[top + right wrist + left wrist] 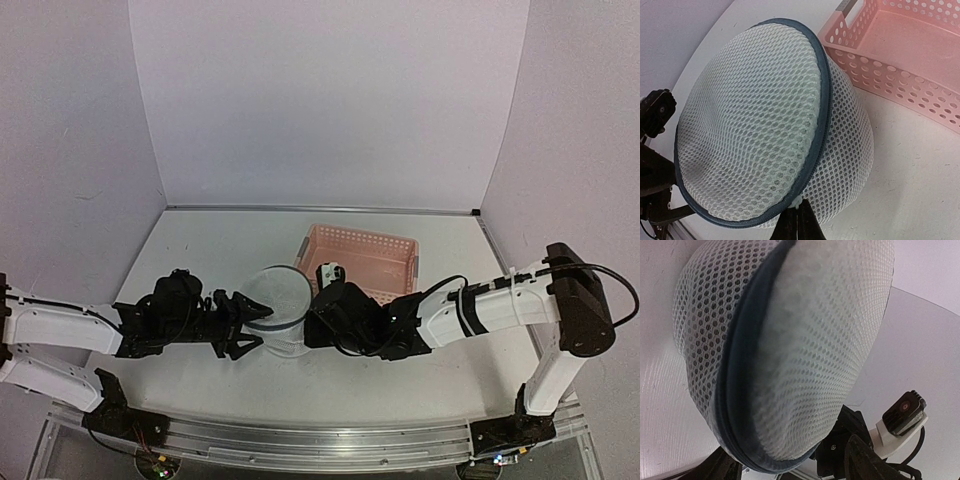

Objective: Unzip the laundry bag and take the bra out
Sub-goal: Hold the laundry bag at the center of the board, then unzip the zipper of the laundry bag.

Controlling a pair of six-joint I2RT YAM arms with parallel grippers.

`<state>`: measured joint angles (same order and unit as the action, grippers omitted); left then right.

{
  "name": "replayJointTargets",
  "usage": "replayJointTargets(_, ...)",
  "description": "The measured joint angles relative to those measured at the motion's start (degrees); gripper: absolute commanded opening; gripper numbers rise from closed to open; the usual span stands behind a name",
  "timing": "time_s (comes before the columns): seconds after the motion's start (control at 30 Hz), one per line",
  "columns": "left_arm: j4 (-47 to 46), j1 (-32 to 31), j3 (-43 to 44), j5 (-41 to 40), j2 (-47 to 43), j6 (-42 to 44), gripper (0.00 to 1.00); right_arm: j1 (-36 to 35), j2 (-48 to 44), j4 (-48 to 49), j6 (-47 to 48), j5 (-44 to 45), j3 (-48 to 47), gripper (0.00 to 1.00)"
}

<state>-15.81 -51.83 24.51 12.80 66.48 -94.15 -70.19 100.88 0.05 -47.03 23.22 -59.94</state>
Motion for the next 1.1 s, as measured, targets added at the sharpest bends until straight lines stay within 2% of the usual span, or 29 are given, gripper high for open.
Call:
replayJointTargets(0.23,-3.5,0.0,-0.3,-3.5,2.3,-1.9,0.55,-0.5,0.0,0.5,0.1,0.0,0.1,0.0)
replayJointTargets(0.67,-7.3,0.6,-0.3,-4.0,5.7,-1.7,0.0,-2.8,-2.3,1.5,2.2,0.3,4.5,0.0)
replayJointTargets(0.87,-8.5,1.1,-1.1,-2.4,5.4,-1.3,0.0,-3.9,-7.0,4.4,5.8,0.1,8.9,0.0)
replayJointTargets(1.1,-9.9,5.0,-1.8,5.7,4.5,3.3,0.0,-4.2,-13.1,9.5,14.3,-1.9,16.0,0.0)
